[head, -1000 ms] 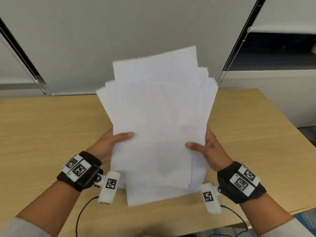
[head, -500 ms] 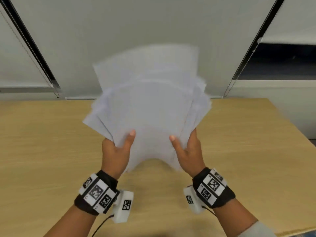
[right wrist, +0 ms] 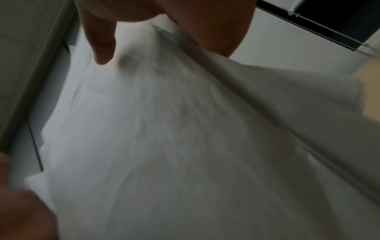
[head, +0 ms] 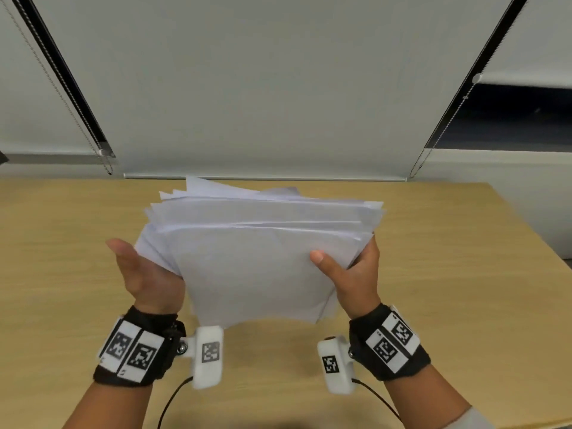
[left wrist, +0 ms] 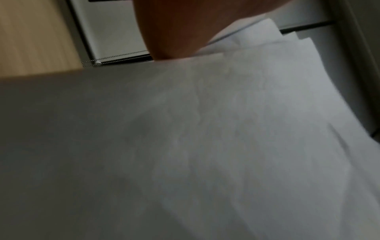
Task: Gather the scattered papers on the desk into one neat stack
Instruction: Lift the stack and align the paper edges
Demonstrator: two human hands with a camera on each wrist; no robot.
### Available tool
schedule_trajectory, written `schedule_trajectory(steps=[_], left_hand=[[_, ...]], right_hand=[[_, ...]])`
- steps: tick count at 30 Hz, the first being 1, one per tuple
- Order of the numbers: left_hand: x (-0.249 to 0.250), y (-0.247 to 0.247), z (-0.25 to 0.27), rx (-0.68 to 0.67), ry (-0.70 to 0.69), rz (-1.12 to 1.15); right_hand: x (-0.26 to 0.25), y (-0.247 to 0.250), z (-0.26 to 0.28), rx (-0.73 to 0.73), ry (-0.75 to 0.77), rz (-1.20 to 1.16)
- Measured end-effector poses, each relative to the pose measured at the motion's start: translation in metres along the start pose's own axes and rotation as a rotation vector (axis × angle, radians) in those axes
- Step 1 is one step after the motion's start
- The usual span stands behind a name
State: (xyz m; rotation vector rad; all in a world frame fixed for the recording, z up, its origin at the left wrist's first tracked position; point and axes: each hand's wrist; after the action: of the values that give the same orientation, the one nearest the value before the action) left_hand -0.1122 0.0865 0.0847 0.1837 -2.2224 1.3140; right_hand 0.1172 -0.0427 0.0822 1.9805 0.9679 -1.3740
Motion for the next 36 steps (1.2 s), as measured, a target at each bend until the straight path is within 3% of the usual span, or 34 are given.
schedule_trajectory(steps=[3,7,13,17,23,28,34,36], left_hand=[[0.009,0.01,0.0,0.161,0.025,-0.166],[0.013,0.014,0.006,0.216,0.046,-0.229],[0.022,-0.027,-0.009,-0.012,0.093,-0.215],[0.016,-0.012,0.005,0.207,-0.031,-0.199],[-0.008,0.003,0.03,0.357,-0.065,-0.221],[-0.012,-0.005,0.033,0.168,-0.055,-0.457],[-0.005,-0.013,0.018,0.105,-0.197,-0.478],[-0.005,-0.009,0.018,0.228,-0.169,-0.385]], right_hand=[[0.004,0.002,0.004,-0.007,-0.026,0.004],[0.013,0.004,0.011,-0.015,-0.058,0.026],[0.004,-0.003,0.009,-0.057,-0.054,0.096],[0.014,0.004,0.009,-0.076,-0.061,0.142],[0.022,-0.002,0.007,-0.103,-0.093,0.14],[0.025,-0.006,0.014,-0.155,-0.129,0.195],[0.031,-0.003,0.021,-0.189,-0.113,0.203],[0.036,-0.004,0.027,-0.17,-0.12,0.191]])
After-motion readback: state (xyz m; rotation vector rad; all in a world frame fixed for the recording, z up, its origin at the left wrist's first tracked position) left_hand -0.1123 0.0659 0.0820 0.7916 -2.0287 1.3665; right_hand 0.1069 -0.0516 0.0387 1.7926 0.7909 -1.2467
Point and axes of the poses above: each hand's wrist, its own z-axis away from the middle knuckle, its own y-axis out of the back of the hand, x = y × z, and after that the axes turned 14 degrees about z, right-handed
